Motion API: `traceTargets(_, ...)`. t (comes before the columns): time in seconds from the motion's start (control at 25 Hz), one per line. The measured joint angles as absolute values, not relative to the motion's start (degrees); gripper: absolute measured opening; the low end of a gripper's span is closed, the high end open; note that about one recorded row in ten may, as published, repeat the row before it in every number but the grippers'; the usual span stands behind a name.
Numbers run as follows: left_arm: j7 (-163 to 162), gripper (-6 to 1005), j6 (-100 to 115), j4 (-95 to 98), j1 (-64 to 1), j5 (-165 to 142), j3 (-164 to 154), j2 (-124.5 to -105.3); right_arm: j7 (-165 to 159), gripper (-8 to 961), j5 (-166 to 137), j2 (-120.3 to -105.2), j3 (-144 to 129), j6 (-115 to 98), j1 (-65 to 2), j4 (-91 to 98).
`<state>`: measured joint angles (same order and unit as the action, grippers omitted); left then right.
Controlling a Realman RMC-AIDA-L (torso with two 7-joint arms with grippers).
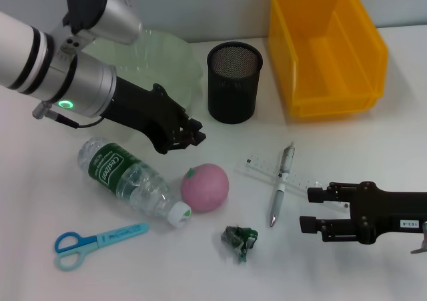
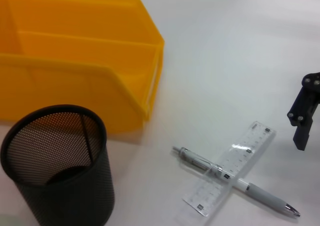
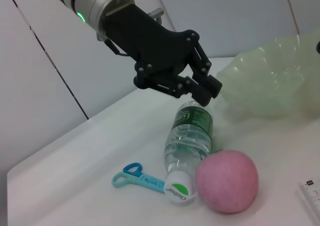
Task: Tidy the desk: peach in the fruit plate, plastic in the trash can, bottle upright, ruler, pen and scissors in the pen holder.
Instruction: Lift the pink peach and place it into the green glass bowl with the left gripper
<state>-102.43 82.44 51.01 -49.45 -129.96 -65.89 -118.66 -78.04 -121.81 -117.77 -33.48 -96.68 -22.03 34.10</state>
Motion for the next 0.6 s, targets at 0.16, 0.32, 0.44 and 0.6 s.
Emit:
traceTargets(0.16,-102.54,145,82.47,50.90,-49.56,-129.39,-69.19,-118.75,-78.04,754,-121.81,-117.77,-33.48,-96.68,-22.04,34.10)
traceTargets(0.32,-102.80,316,82.18,50.84,-49.60,-128.30,-72.98,-118.83,-78.04,754,-121.81,-117.77,-33.48,-96.69,-22.01,34.10)
traceTargets(0.44,-103.23,494,81.05,50.77,-49.73,-127.80,-74.83,-118.99,-78.04,754,-121.81,-117.77,-33.48,-96.70,-22.00,34.10)
traceTargets(0.6,-104.32,587,77.70,50.66,-49.57,-127.64,-78.32,-119.10,-78.04,754,-121.83,-117.77,-33.48,-96.72,-21.92,34.10)
